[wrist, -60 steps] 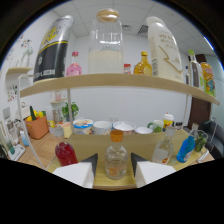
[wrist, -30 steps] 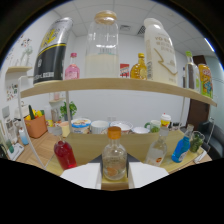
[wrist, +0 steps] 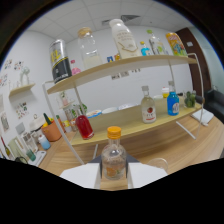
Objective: Make me a cup of Mount Fuji.
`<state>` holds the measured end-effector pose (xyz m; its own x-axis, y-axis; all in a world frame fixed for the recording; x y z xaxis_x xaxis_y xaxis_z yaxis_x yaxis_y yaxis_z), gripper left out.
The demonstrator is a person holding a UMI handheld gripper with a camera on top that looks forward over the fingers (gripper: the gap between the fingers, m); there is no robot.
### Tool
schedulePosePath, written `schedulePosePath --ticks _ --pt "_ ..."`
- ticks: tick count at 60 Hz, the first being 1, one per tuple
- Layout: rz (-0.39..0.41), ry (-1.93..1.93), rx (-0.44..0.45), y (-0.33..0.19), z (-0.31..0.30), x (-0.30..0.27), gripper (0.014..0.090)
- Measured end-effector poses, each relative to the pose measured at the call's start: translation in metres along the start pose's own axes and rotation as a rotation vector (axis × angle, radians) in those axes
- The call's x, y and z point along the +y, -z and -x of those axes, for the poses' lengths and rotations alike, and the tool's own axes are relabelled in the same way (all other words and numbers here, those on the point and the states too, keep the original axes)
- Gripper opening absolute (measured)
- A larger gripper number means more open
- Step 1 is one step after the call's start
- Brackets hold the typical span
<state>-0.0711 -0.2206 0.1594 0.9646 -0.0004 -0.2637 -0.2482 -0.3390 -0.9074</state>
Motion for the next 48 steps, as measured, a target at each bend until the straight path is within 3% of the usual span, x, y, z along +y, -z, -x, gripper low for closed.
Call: schedulePosePath --ticks 10,28,48 --pt "0.025 -0.468 -0.117 0.000 0.006 0.009 0.0353" --pt "-0.049 -1.122 -0.330 -0.007 0.004 -0.013 0.0350" --pt "-0.109 -1.670 -0.442 -0.017 -0.022 -0.013 0.0353"
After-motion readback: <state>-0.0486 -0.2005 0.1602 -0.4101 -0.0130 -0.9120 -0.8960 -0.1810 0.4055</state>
